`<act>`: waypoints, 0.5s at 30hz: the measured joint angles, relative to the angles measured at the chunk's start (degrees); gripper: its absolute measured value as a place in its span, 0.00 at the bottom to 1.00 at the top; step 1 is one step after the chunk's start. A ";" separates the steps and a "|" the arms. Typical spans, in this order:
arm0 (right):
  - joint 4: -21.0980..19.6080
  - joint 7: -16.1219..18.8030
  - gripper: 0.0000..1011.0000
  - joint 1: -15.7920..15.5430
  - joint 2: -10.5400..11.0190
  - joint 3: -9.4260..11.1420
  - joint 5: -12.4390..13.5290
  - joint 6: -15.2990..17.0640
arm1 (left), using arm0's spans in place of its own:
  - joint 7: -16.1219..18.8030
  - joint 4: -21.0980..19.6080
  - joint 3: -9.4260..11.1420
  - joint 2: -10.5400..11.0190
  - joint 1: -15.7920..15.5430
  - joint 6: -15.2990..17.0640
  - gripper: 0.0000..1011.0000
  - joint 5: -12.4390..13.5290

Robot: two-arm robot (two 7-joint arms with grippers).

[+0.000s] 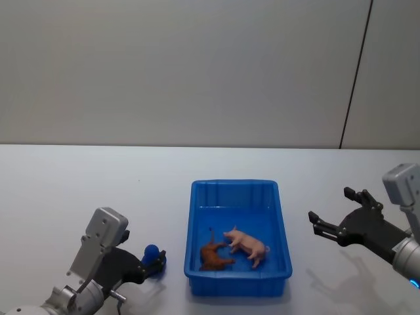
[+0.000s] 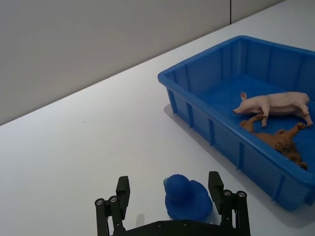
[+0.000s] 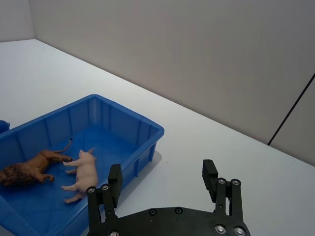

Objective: Pick up the two dolls from the table and place them into the box.

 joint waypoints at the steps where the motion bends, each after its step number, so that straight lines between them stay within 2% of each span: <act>1: 0.00 0.00 0.99 0.00 0.00 0.00 0.00 0.00 | -0.48 0.58 0.00 -0.11 -0.23 0.04 0.99 0.22; 15: 0.00 0.00 0.99 0.00 0.00 0.00 0.00 0.00 | -5.21 4.70 0.09 -1.24 -2.32 -0.10 0.99 1.84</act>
